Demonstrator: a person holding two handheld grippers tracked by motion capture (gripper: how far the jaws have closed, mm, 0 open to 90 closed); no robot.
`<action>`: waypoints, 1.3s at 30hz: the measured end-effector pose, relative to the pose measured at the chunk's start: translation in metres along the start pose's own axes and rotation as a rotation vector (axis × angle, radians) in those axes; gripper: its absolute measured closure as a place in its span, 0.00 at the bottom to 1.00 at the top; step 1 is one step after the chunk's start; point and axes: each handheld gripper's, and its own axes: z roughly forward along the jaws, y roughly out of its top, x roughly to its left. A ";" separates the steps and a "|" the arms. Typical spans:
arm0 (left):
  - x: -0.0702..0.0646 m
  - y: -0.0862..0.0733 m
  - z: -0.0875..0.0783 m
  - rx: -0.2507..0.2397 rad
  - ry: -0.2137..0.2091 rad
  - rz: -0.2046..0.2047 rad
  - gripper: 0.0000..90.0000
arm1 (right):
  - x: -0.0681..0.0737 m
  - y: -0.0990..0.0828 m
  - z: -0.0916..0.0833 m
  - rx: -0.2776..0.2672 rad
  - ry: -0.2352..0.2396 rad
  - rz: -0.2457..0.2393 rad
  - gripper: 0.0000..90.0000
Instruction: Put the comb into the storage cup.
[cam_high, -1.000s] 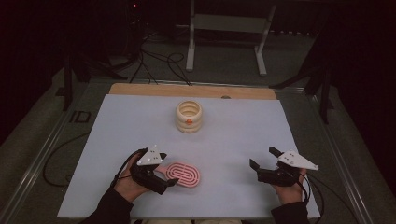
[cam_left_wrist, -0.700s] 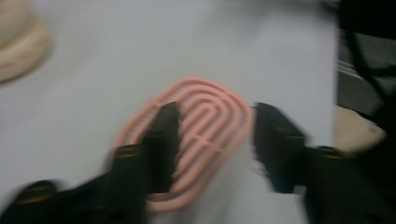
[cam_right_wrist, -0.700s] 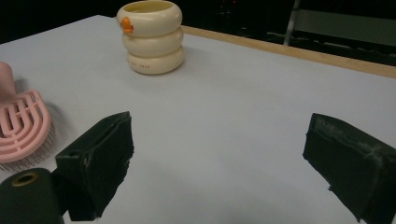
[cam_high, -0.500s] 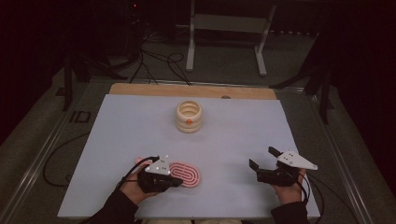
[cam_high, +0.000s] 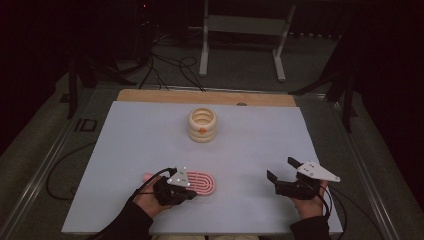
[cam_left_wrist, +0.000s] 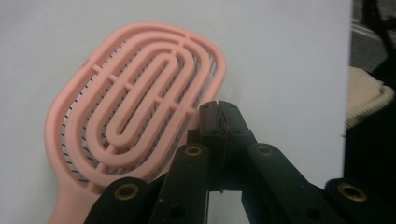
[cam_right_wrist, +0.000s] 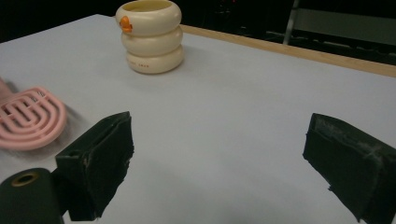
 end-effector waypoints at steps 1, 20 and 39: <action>0.002 0.000 0.000 0.011 0.008 0.001 1.00 | 0.000 0.000 0.000 -0.002 -0.001 -0.002 0.09; 0.007 0.000 -0.009 -0.061 0.029 -0.053 0.88 | 0.000 0.001 -0.001 -0.003 -0.001 0.000 0.09; 0.033 -0.055 -0.118 -0.502 0.494 -0.324 0.00 | 0.001 0.002 -0.002 -0.037 0.028 0.021 0.09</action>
